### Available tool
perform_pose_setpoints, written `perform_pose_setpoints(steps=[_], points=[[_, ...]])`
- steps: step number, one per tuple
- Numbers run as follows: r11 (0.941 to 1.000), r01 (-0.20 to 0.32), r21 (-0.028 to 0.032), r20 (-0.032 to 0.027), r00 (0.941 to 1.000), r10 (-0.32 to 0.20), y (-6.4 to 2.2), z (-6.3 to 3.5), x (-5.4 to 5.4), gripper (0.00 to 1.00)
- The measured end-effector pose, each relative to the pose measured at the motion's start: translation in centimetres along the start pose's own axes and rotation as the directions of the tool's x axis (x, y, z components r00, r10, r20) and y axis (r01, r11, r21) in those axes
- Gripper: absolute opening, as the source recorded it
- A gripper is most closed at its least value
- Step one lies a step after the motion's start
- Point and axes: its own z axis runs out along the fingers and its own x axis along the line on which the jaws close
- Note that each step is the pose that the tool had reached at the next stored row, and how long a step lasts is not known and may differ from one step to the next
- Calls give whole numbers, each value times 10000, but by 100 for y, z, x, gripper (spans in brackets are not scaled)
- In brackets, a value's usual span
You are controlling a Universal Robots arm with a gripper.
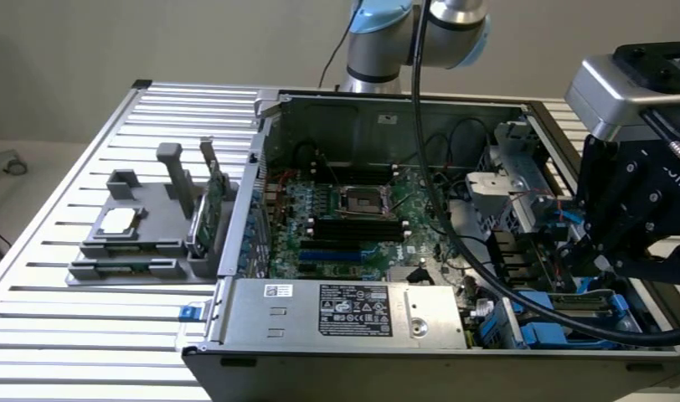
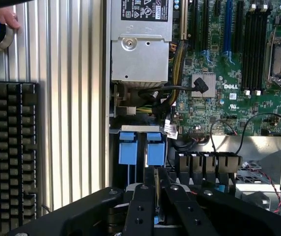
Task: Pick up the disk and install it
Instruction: 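Insert the first disk wire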
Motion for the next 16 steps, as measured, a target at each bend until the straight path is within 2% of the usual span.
perform_pose_setpoints(steps=[1,2,5,7,8,12,16], points=[[10000,0,0,0,10000,0,0,0,0,24],[10000,0,0,0,10000,0,0,0,0,24],[10000,0,0,0,10000,0,0,0,0,42],[10000,-53,1,-3,10000,53,0,3,0,42],[9998,-198,4,-1,9998,198,-1,7,0,48],[9957,-931,19,1,9957,931,-1,30,0,48],[9864,-1645,33,5,9864,1645,-1,55,1,48]])
